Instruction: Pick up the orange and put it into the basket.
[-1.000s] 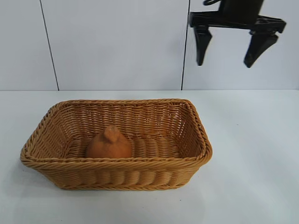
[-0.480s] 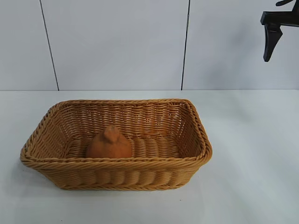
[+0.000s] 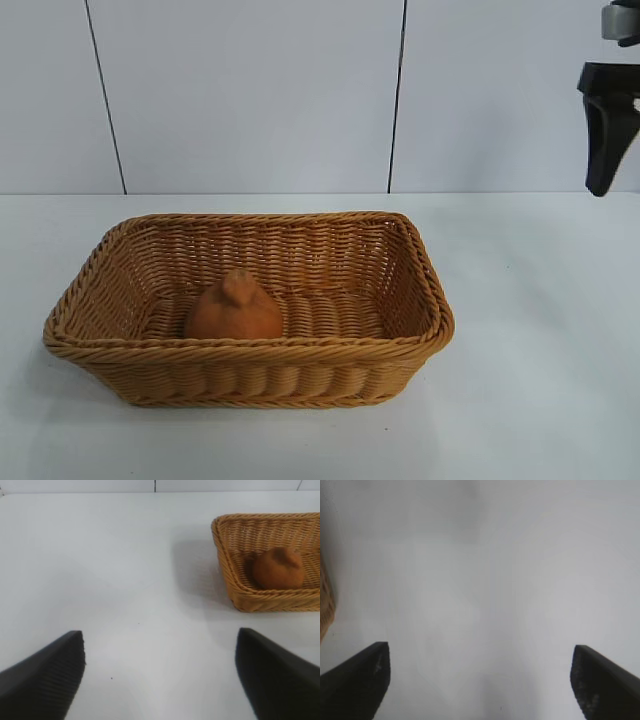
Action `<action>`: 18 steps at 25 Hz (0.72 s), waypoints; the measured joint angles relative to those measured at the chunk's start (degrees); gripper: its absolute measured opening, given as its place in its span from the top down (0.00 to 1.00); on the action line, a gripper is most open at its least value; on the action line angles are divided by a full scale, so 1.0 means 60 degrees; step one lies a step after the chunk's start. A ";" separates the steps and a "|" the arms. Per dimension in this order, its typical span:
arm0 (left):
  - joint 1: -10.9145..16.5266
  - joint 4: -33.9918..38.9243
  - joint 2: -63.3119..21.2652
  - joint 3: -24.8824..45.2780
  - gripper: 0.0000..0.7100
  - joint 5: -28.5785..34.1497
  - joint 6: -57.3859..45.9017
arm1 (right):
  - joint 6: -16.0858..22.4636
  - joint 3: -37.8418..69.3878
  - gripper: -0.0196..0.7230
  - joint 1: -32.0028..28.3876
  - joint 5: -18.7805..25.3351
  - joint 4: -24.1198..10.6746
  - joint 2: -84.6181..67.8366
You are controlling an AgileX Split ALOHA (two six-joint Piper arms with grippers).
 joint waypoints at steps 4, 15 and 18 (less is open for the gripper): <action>0.0000 0.0000 0.0000 0.0000 0.18 0.0000 0.0000 | -0.0060 0.2054 0.07 0.0000 0.0000 0.0278 -0.1840; 0.0000 0.0000 0.0000 0.0000 0.18 0.0000 0.0000 | -0.0711 0.6766 0.07 0.0000 -0.1271 0.0290 -0.7652; 0.0000 0.0000 0.0000 0.0000 0.18 0.0000 0.0000 | -0.0719 0.7525 0.07 0.0000 -0.1573 0.0290 -0.9317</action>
